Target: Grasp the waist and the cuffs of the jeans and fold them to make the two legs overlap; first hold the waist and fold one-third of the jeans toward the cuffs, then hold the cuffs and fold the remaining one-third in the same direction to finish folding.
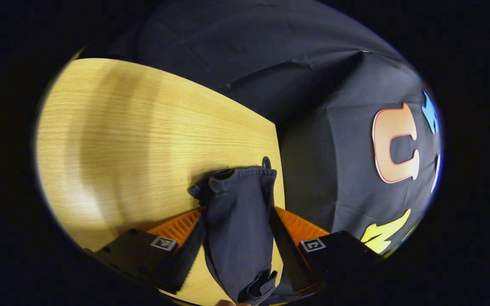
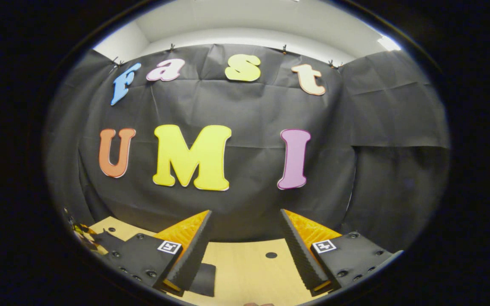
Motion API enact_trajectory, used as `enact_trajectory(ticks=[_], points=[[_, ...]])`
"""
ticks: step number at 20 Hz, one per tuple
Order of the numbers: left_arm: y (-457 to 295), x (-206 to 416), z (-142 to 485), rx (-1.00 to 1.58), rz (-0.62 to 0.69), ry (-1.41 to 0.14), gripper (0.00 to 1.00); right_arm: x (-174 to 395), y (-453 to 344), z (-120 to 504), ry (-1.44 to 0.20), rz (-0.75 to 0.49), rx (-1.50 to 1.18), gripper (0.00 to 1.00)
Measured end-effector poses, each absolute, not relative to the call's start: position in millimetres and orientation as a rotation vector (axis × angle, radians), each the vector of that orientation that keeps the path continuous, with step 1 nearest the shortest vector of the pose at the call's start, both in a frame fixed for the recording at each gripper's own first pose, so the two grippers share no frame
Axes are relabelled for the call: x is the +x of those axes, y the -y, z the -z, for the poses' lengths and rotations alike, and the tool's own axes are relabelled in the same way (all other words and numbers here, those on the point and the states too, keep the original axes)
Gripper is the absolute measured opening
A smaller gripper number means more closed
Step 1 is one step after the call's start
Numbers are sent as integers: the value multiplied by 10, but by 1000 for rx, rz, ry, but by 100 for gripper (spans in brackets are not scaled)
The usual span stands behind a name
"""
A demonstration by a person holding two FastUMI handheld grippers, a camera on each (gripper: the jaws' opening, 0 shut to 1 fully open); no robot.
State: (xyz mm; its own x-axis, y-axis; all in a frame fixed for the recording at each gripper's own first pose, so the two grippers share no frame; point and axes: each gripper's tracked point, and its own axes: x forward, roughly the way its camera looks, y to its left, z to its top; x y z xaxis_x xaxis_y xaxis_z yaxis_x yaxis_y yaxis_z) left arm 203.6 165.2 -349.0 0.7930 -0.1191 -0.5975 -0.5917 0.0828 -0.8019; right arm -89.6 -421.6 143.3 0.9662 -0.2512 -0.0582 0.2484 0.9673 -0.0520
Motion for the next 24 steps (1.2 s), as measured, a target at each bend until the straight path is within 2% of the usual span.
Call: enact_trajectory(ticks=[2,3,5,7,8,17,24], points=[[-1649,2103,3557,-1542,-412,-606,45,-953,4297,-1419,-68,272,-28,93],[-1643,2108,3624,-1549,-426,-615,47,-970,4347,-1430,-67,282,-28,95],[-1647,2085,3687,-1529,-421,-609,23,-1012,4426,-1453,-62,298,-29,93],[-1657,2090,3683,-1521,-422,-610,12,-1043,4469,-1451,-64,308,-25,95],[-1660,2099,3678,-1518,-424,-612,6,-1049,4481,-1446,-68,311,-21,93],[-1658,2104,3438,-1410,-373,-610,3,-1076,4477,-1476,-72,293,-25,93],[-1532,2242,2798,-1273,-259,-548,3,-1182,4532,-1495,-66,292,-13,93]])
